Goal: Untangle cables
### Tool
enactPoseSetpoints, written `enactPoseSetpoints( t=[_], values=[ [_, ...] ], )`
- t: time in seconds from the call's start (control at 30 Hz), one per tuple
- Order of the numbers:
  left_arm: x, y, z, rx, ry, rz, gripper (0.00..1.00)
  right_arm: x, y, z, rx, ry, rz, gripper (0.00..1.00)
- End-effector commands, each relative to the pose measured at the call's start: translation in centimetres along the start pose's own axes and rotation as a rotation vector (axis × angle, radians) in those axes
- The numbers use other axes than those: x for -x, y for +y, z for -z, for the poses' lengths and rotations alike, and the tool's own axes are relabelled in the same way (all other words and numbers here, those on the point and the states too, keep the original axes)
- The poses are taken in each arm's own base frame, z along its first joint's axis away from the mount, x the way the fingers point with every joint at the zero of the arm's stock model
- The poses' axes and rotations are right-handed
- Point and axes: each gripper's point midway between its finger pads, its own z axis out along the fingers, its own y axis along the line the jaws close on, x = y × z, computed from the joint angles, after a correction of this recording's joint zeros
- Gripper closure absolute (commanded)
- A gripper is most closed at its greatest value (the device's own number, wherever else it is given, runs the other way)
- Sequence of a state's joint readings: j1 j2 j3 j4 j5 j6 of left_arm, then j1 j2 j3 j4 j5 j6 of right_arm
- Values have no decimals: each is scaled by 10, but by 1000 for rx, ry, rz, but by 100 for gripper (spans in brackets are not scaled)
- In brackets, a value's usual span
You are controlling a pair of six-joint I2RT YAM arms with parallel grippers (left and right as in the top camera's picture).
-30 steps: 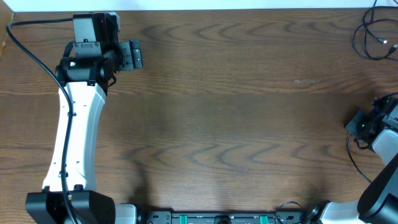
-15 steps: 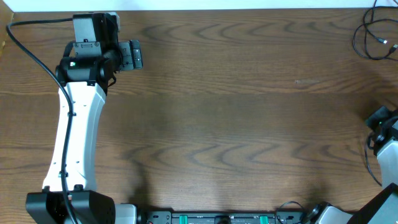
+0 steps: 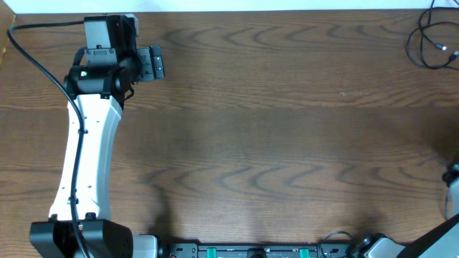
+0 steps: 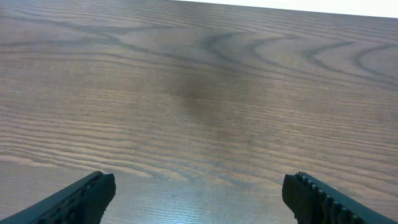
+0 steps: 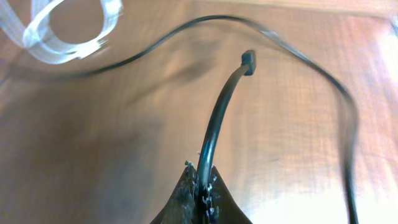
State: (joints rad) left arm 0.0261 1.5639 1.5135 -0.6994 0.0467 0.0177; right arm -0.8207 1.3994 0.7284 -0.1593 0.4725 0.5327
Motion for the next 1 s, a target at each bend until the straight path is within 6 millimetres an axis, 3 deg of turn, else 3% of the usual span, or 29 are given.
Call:
enactPoseSetpoints(
  t=[0.0, 0.23, 0.47, 0.9, 0.97],
  values=[
    [1, 3, 1, 8, -4, 18, 8, 13, -33, -7, -96, -35, -167, 99],
    [1, 3, 1, 8, -4, 18, 8, 25, -70, -19, -165, -55, -345, 99],
    [1, 3, 1, 8, -4, 18, 8, 34, -71, -37, -158, -102, -384, 99],
    [1, 3, 1, 8, -4, 18, 8, -1, -71, -64, -197, -6, -341, 99],
    [1, 3, 1, 8, -4, 18, 8, -3, -68, -65, -179, 9, -341, 86]
  ],
)
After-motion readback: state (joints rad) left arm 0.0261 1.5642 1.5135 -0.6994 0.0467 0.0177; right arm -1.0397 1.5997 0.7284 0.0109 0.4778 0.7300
